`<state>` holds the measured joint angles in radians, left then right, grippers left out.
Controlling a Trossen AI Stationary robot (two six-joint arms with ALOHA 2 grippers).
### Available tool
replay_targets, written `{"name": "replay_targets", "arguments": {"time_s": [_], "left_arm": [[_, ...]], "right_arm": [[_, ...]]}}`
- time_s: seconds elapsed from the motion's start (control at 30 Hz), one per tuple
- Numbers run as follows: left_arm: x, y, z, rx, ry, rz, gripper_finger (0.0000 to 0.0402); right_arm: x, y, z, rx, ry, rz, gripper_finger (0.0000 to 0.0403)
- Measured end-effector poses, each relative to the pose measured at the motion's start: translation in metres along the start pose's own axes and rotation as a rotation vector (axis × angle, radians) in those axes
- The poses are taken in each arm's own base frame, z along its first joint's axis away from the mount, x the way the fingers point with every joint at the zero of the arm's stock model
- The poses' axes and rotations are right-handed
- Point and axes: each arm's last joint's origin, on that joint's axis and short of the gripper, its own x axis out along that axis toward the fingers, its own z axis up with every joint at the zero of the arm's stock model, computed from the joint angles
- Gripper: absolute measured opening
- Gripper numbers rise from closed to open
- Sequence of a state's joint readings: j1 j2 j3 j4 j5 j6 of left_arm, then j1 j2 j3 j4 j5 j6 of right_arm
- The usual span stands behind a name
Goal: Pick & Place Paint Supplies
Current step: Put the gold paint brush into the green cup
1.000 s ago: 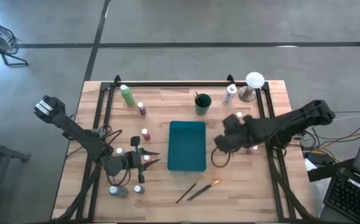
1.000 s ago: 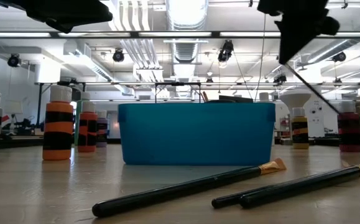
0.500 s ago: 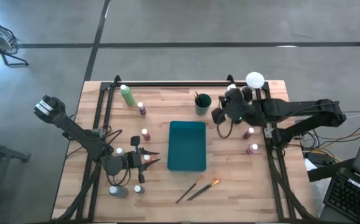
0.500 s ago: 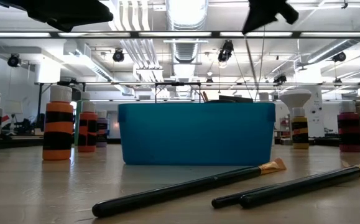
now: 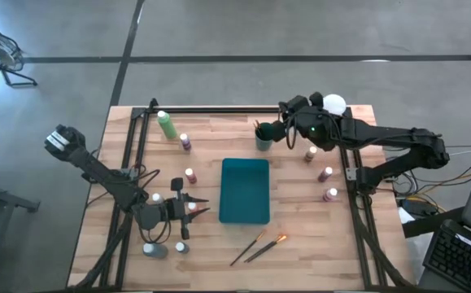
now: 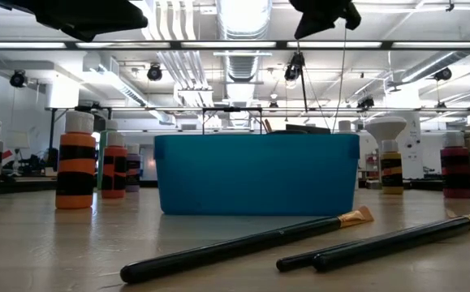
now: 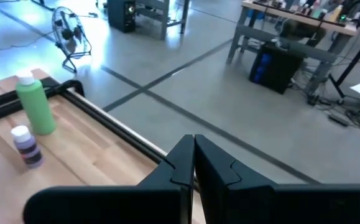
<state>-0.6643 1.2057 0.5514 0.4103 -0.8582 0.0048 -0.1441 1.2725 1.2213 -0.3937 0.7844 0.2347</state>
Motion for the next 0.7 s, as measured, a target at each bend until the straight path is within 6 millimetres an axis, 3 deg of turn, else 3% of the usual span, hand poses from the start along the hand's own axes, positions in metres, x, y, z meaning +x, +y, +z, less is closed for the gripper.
{"name": "replay_targets", "arguments": {"time_s": [0.23,0.7], "left_arm": [[0.001,0.001,0.000,-0.001,0.001,0.004,0.0110],[0.001,0.001,0.000,-0.001,0.001,0.003,0.0110]], "right_arm": [[0.022,0.008,-0.001,-0.015,-0.007,0.046,0.0008],[0.061,0.022,-0.024,-0.044,0.082,0.036,0.0008]]}}
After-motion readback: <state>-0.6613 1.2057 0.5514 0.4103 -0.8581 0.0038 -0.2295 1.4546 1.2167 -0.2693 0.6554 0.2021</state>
